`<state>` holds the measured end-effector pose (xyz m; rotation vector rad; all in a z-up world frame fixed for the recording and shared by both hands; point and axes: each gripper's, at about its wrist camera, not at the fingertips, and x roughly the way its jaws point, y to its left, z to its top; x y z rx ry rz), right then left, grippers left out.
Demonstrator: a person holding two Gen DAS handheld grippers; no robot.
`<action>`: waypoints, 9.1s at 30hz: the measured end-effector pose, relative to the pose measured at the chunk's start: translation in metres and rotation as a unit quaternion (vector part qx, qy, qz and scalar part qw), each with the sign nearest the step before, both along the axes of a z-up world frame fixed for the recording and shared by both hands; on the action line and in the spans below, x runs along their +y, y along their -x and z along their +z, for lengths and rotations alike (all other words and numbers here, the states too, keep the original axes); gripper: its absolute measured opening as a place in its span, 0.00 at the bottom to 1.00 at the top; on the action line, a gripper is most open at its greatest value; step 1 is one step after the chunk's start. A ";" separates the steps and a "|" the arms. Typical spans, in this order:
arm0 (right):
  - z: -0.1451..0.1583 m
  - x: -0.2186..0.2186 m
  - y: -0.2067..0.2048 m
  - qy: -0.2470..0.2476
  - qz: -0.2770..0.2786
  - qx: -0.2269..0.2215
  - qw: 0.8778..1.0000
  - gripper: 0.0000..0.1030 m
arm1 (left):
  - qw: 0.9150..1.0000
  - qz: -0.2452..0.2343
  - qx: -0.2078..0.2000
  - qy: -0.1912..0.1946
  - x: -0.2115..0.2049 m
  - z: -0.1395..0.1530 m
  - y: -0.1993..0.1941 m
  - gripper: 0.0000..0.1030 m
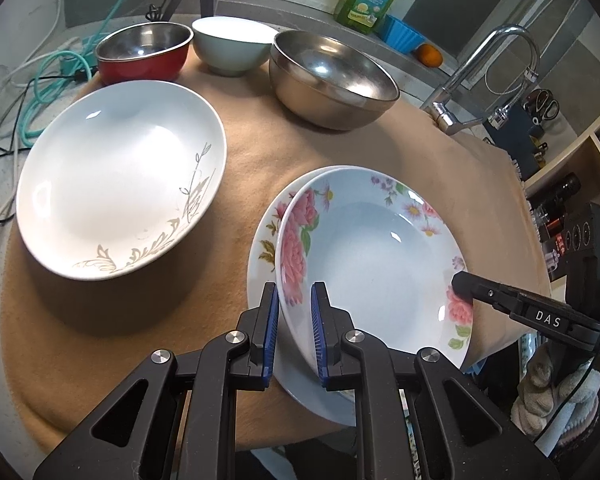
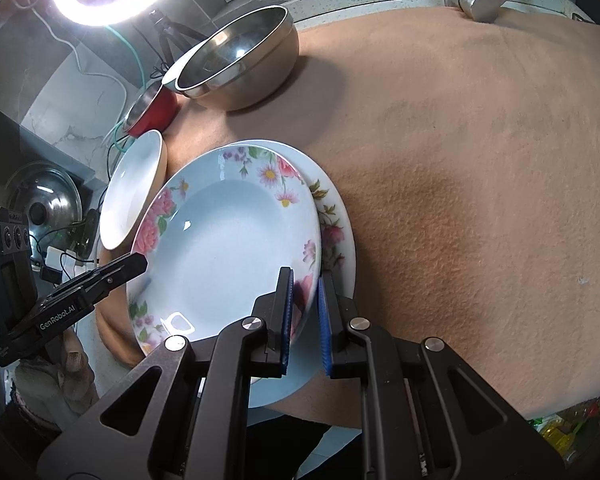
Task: Organize plates and bowls
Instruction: 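Lower the rose-pattern plate onto the pink peony plate with both grippers, then open both grippers and lift them off the stacked plates, then move both grippers to the white gold-leaf plate rim and close, then lift the white gold-leaf plate by its rim with both grippers, then carry the white plate over the floral plate stack and lower it on, then open both grippers and lift them off the white plate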
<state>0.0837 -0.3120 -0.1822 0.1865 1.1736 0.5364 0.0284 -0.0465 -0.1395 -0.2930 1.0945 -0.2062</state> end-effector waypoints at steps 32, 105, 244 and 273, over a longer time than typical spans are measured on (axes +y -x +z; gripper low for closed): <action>0.011 -0.002 -0.003 0.009 -0.002 -0.004 1.000 0.21 | 1.000 -0.023 -0.004 -0.001 0.005 0.007 -0.002 0.14; 0.005 0.237 -0.079 0.059 0.095 -0.006 0.994 0.06 | 0.991 0.133 0.002 -0.003 0.199 -0.027 -0.056 0.06; 0.016 0.024 -0.017 0.093 0.028 0.034 0.995 0.10 | 1.000 -0.005 0.024 0.013 0.008 0.001 -0.022 0.05; 0.008 0.000 -0.021 0.016 -0.014 0.062 0.998 0.15 | 1.000 -0.013 0.018 0.012 0.006 0.001 -0.022 0.05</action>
